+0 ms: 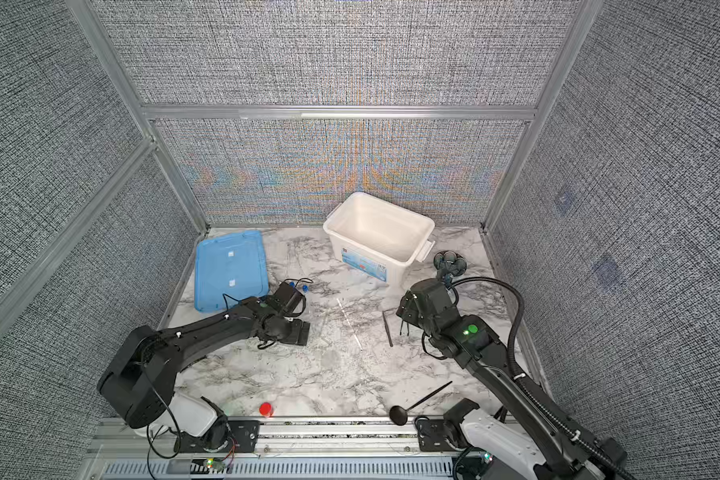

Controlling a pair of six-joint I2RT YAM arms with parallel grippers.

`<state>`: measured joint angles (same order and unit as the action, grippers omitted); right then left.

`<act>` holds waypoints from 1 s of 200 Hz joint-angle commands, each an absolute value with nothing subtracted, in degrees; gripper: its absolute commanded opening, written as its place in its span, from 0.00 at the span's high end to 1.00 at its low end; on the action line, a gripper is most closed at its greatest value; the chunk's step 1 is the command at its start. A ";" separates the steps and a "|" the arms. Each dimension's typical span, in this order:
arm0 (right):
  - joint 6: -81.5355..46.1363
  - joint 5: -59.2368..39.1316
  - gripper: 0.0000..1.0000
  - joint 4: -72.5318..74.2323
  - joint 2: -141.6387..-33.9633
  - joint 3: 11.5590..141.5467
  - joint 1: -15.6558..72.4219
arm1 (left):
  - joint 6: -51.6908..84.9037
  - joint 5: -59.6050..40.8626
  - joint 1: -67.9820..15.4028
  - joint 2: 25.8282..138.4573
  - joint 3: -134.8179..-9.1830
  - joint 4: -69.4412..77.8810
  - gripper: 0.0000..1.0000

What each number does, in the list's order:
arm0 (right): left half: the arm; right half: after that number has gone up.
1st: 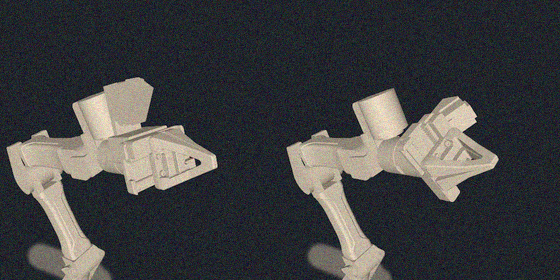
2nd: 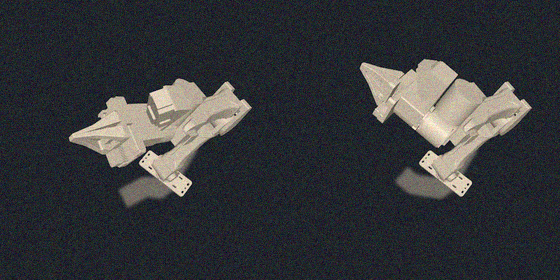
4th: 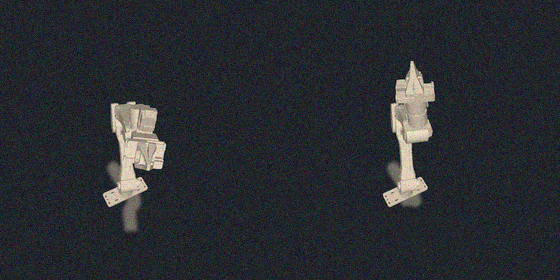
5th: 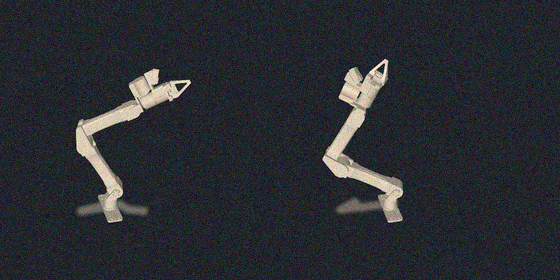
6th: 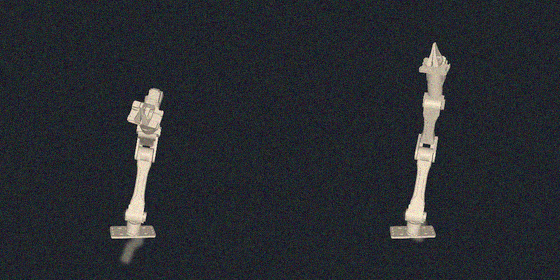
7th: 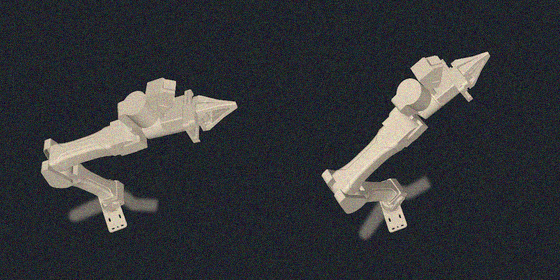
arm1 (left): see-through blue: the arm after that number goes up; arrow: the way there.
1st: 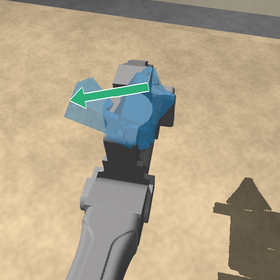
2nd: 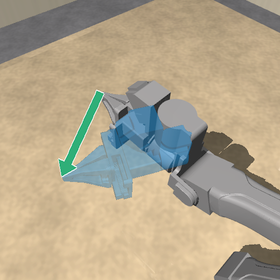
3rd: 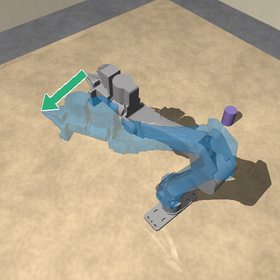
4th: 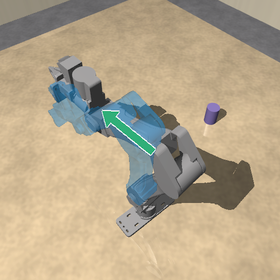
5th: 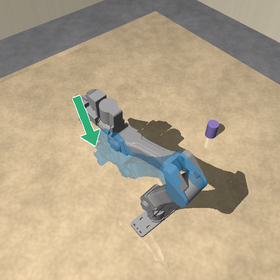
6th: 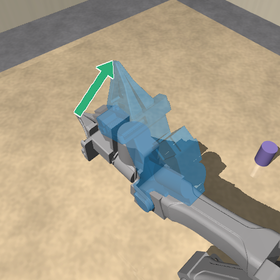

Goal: Organize the chemistry lab equipment

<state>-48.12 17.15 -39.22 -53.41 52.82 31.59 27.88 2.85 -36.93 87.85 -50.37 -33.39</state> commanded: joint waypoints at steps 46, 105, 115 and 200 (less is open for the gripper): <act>-48.07 17.84 0.22 -39.12 -52.16 52.56 31.46 | 30.22 2.61 -37.18 87.97 -50.19 -35.25 0.16; -48.88 17.58 0.22 -38.67 -49.71 49.87 31.49 | 33.11 3.33 -38.09 87.17 -49.43 -36.17 0.24; -48.66 17.67 0.22 -38.72 -49.37 49.66 31.43 | 33.55 3.59 -38.22 86.94 -49.44 -36.50 0.24; -47.75 16.94 0.22 -39.88 -46.17 47.90 31.29 | 43.38 2.38 -44.81 84.26 -45.35 -38.39 0.23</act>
